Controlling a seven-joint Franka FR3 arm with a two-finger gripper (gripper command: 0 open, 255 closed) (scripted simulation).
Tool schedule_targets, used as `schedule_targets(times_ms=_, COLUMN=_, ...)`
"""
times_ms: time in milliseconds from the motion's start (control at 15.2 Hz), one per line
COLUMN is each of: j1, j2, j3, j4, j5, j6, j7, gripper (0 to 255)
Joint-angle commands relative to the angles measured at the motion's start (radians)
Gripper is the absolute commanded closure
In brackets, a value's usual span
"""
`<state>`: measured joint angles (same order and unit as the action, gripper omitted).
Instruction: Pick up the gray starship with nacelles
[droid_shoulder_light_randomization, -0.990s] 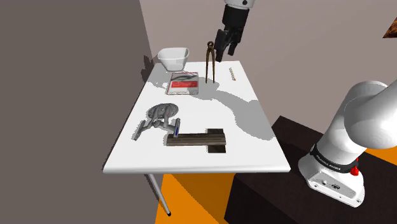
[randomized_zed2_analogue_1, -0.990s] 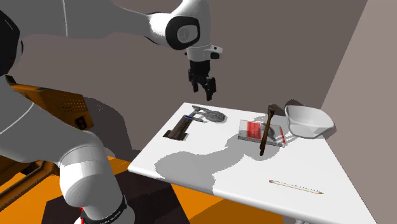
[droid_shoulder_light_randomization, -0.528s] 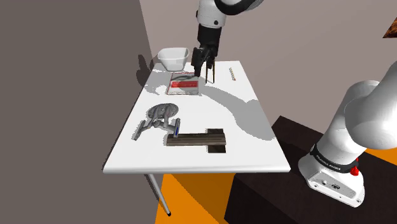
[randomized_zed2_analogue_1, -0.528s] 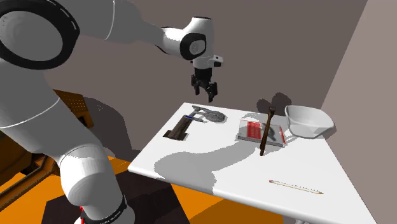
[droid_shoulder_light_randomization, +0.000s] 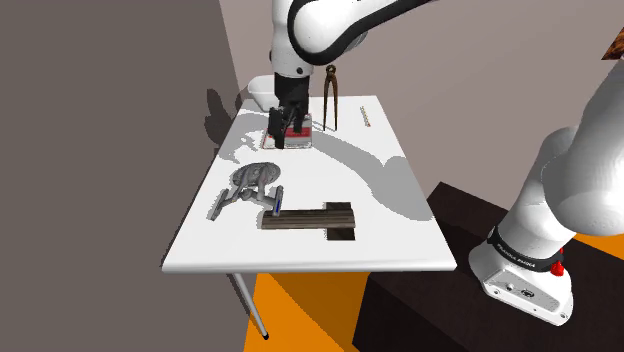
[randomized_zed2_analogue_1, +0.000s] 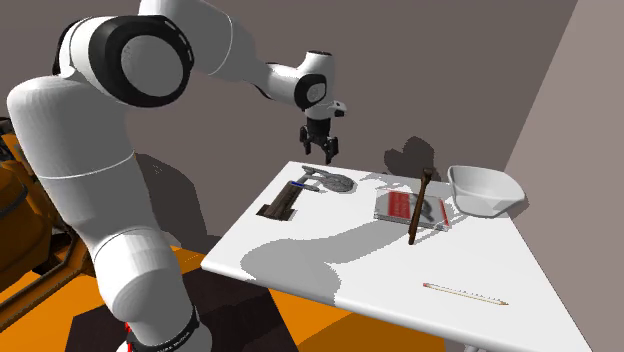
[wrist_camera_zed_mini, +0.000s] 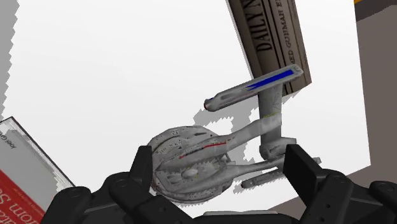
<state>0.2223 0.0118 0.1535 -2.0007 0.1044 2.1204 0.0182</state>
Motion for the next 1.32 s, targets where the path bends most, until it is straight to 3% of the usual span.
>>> schedule_targets(times_ms=0, j1=0.016, j2=0.074, j3=0.016, j4=0.059, j5=-0.009, j6=0.009, j7=0.006, gripper=0)
schedule_targets(times_ms=660, j1=0.108, j2=0.411, j3=0.067, j4=0.352, j5=-0.069, j6=0.016, j7=0.017, gripper=0)
schedule_targets(times_ms=1254, j1=0.116, j2=0.465, j3=0.064, j4=0.322, j5=-0.077, j6=0.098, j7=0.013, gripper=0)
